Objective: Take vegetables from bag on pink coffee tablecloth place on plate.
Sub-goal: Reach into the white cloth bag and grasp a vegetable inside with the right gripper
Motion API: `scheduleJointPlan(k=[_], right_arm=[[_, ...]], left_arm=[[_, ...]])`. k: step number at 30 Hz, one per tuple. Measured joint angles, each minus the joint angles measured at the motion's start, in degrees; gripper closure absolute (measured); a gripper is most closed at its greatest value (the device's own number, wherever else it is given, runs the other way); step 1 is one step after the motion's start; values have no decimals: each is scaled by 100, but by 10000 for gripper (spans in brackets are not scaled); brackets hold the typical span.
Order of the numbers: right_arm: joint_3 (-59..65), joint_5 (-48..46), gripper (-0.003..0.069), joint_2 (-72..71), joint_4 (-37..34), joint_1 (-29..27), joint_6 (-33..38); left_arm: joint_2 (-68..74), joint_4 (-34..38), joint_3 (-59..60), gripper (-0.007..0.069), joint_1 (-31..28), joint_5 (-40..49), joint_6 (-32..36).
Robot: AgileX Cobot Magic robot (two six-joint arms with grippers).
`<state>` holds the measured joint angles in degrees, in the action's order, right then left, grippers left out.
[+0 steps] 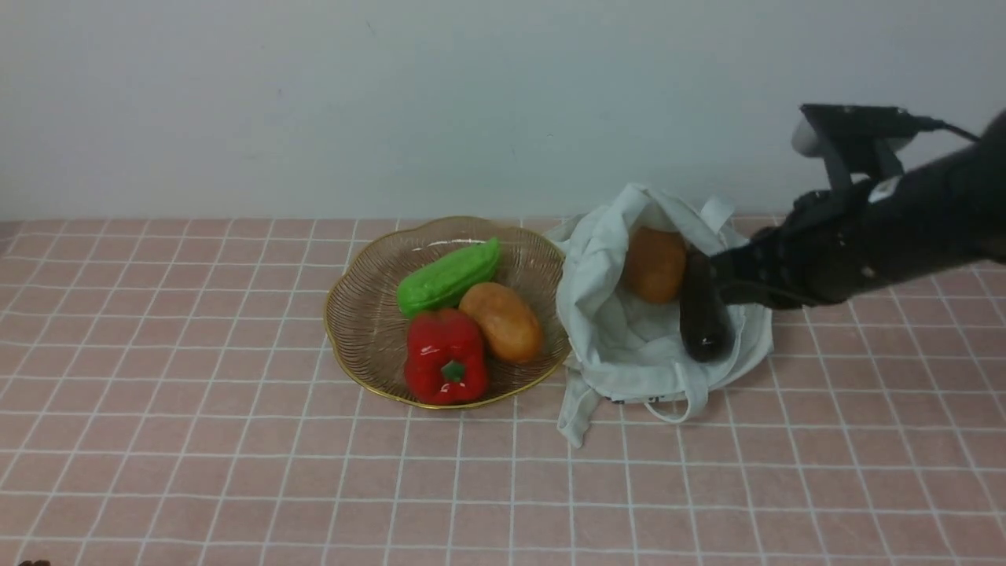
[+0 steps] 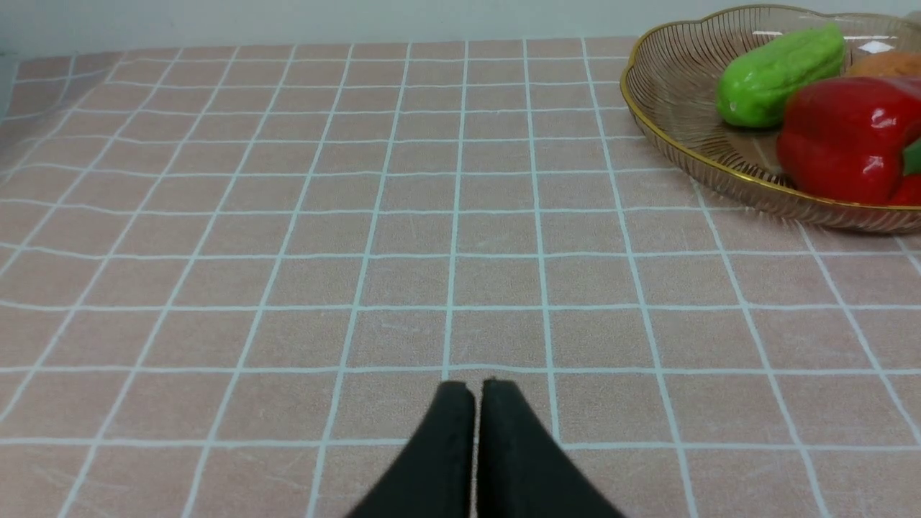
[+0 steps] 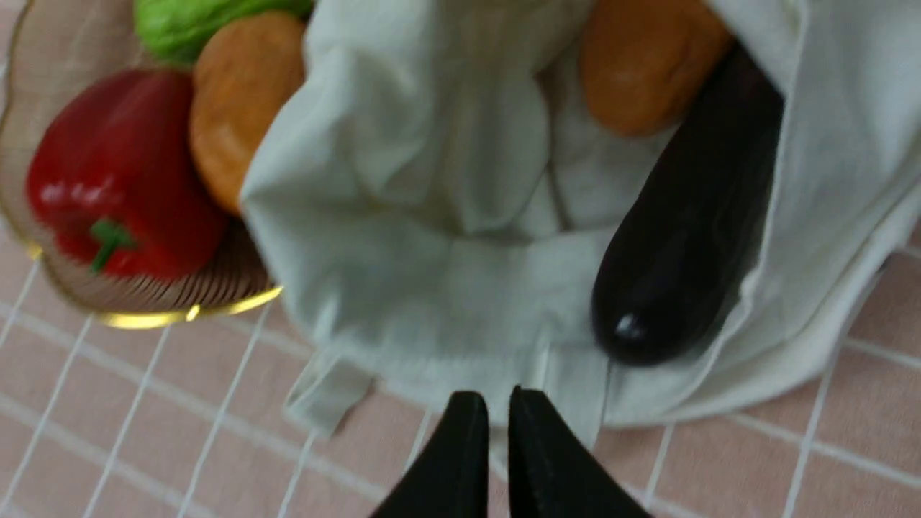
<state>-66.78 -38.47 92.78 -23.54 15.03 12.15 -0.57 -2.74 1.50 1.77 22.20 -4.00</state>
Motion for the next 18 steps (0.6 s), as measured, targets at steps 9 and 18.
scheduleJointPlan(k=[9,18], right_arm=[[-307,1080,487,927,251,211,-504],[-307,2538,328,1748,251,239,-1180]], left_arm=[[0,0,0,629,0,0,0],[0,0,0,629,0,0,0]])
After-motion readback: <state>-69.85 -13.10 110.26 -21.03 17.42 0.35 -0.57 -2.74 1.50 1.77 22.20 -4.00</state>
